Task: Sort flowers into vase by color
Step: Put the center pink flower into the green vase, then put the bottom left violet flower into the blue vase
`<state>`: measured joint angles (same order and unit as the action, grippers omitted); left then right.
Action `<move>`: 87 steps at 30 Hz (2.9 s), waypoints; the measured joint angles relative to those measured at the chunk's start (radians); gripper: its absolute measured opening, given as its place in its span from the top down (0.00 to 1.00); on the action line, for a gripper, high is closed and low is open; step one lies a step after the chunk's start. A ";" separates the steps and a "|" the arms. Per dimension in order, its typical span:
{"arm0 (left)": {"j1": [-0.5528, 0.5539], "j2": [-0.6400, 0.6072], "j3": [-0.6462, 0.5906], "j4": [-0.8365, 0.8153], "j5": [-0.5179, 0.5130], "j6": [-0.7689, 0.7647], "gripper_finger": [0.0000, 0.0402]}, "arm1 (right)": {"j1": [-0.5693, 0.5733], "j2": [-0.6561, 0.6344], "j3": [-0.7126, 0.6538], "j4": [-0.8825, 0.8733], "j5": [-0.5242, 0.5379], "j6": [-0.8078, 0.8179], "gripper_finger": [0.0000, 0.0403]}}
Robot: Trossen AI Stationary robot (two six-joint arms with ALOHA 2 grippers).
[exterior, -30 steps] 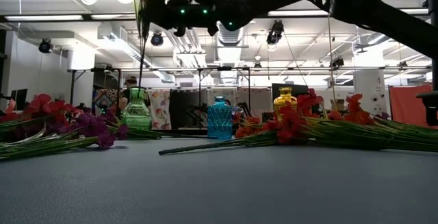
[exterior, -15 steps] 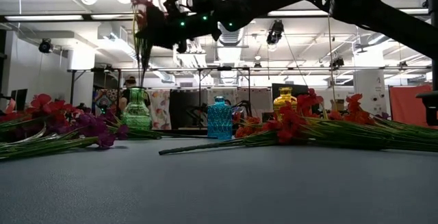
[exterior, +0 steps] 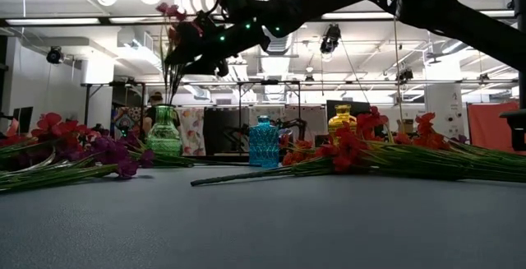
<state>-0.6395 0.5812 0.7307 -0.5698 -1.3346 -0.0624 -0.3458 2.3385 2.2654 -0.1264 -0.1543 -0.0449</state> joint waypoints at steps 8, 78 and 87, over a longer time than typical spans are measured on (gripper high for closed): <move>0.000 0.000 0.000 -0.001 0.016 -0.008 1.00 | -0.004 -0.071 0.002 -0.191 0.002 0.001 0.17; -0.003 0.694 0.108 -0.212 1.111 -1.544 1.00 | 0.654 -0.970 -1.199 -0.622 0.158 0.570 0.19; -0.014 0.833 0.108 -0.306 1.377 -1.679 0.97 | 0.664 -0.962 -1.148 -0.617 0.185 0.535 0.19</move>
<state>-0.6537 1.4141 0.8383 -0.8759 0.0427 -1.7416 0.3180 1.3769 1.1174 -0.7430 0.0303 0.4904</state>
